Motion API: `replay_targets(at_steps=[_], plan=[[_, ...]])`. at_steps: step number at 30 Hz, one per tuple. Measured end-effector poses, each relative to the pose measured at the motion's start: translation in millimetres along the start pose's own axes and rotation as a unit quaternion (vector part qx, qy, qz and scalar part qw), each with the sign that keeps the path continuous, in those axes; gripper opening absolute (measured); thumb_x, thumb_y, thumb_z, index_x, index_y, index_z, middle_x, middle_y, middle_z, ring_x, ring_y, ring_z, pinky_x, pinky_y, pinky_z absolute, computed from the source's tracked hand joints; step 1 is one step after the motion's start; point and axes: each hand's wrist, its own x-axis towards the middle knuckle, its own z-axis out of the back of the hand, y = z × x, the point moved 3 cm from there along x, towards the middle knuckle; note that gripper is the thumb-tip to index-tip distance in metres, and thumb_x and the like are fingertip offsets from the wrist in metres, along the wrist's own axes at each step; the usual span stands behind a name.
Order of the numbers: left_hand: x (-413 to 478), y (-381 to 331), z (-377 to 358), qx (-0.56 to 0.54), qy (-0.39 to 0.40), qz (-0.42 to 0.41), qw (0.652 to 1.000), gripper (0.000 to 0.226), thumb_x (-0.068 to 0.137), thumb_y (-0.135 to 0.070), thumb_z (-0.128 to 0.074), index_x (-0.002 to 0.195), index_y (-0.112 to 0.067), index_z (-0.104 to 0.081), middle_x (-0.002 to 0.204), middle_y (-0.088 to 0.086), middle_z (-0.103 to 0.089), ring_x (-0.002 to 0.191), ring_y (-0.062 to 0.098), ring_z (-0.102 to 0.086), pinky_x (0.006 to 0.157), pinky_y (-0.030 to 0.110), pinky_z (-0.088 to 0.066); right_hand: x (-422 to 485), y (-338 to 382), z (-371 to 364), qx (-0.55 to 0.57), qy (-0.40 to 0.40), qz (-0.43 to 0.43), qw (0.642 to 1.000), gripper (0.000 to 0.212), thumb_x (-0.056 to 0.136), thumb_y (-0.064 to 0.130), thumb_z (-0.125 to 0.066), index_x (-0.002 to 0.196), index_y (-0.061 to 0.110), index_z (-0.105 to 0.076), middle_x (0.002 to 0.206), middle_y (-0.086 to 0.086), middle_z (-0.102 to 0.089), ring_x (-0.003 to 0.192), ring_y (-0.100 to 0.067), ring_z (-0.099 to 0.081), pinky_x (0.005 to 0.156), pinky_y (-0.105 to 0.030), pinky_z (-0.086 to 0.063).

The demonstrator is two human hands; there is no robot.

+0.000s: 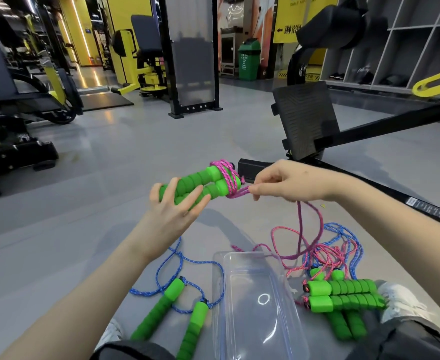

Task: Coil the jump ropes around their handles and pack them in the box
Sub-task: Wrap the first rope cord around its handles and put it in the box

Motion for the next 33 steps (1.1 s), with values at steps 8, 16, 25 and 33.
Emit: replay_targets(at_steps=[8, 16, 25, 33], plan=[[9, -13, 14, -0.021, -0.032, -0.053, 0.998, 0.056, 0.097, 0.004, -0.006, 0.132, -0.013, -0.047, 0.128, 0.009, -0.06, 0.102, 0.049, -0.058, 0.08, 0.054, -0.049, -15, 2, 32, 0.058, -0.022, 0.009, 0.998, 0.027, 0.09, 0.023, -0.06, 0.073, 0.002, -0.062, 0.046, 0.01, -0.039, 0.047, -0.008, -0.032, 0.048, -0.023, -0.029], [17, -33, 25, -0.068, -0.119, -0.109, 0.984, 0.047, 0.097, 0.001, -0.031, 0.139, -0.016, -0.042, 0.139, 0.005, -0.05, 0.111, 0.048, -0.052, 0.087, 0.053, -0.044, -15, 6, 49, 0.137, -0.063, 0.069, 0.986, 0.037, 0.068, 0.038, -0.07, 0.063, 0.002, -0.059, 0.05, -0.004, -0.032, 0.048, -0.014, -0.026, 0.046, -0.021, -0.023], [31, -50, 49, -0.106, -0.224, -0.099, 0.964, 0.038, 0.1, -0.007, -0.038, 0.136, -0.021, -0.041, 0.138, 0.003, -0.043, 0.113, 0.044, -0.05, 0.088, 0.049, -0.045, -4, -45, 21, 0.348, -0.098, 0.002, 0.932, 0.035, 0.078, 0.035, -0.059, 0.046, 0.021, -0.057, 0.044, 0.008, -0.042, 0.038, -0.004, -0.036, 0.042, -0.016, -0.029], [32, -29, 39, -0.127, -0.195, 0.035, 0.972, 0.042, 0.099, -0.001, -0.024, 0.135, -0.016, -0.039, 0.139, 0.007, -0.038, 0.116, 0.047, -0.043, 0.089, 0.052, -0.037, 10, -41, -20, 0.471, -0.139, -0.009, 0.871, 0.044, 0.099, 0.008, -0.035, 0.059, 0.023, -0.045, 0.044, 0.01, -0.04, 0.036, -0.005, -0.033, 0.039, -0.019, -0.025]])
